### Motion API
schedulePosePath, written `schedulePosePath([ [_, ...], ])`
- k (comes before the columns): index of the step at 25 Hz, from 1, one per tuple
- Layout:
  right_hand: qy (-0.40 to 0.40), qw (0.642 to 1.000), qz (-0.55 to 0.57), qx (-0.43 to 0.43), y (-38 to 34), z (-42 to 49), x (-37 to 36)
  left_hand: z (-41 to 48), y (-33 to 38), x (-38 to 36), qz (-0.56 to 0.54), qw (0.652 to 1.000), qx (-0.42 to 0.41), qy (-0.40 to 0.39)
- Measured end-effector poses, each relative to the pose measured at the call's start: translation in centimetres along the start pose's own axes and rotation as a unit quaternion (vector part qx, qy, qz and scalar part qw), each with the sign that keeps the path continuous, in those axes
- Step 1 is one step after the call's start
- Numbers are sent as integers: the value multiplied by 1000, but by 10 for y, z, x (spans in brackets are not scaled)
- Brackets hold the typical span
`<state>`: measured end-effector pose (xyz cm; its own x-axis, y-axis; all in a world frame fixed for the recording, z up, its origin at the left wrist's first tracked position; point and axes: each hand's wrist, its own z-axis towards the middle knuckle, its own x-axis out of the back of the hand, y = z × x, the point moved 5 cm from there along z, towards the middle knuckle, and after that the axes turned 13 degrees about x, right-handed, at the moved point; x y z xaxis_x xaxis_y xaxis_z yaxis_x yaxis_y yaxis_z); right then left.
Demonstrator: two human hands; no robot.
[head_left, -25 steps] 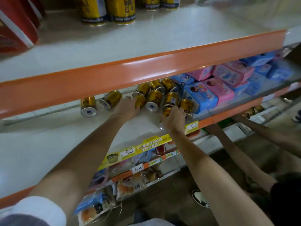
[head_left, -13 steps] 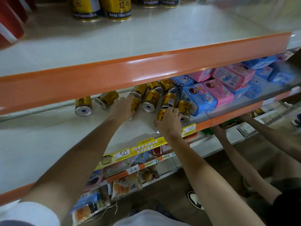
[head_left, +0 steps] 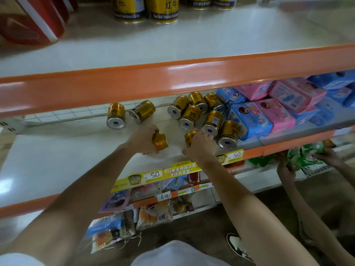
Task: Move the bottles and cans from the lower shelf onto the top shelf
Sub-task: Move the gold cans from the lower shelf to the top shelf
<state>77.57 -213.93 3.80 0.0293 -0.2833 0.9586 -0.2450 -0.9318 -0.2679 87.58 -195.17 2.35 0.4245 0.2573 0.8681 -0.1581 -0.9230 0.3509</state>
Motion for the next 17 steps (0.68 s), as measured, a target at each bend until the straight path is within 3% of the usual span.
schedulePosePath([
  [3, -8, 998, 15, 56, -5, 4, 3, -17, -4, 10, -199, 979, -41, 6],
  [5, -13, 996, 63, 65, -8, 6, 4, -26, -10, 14, -261, 964, -44, 26],
  [11, 82, 957, 233, 154, -25, 8, 6, -41, -54, 2, -311, 950, 1, 39],
  [14, 67, 945, 252, 195, -32, 4, -9, -47, -65, -1, -332, 943, 10, 33],
  [17, 66, 927, 322, 181, -34, -1, -23, -48, -67, 2, -351, 936, 20, 32],
])
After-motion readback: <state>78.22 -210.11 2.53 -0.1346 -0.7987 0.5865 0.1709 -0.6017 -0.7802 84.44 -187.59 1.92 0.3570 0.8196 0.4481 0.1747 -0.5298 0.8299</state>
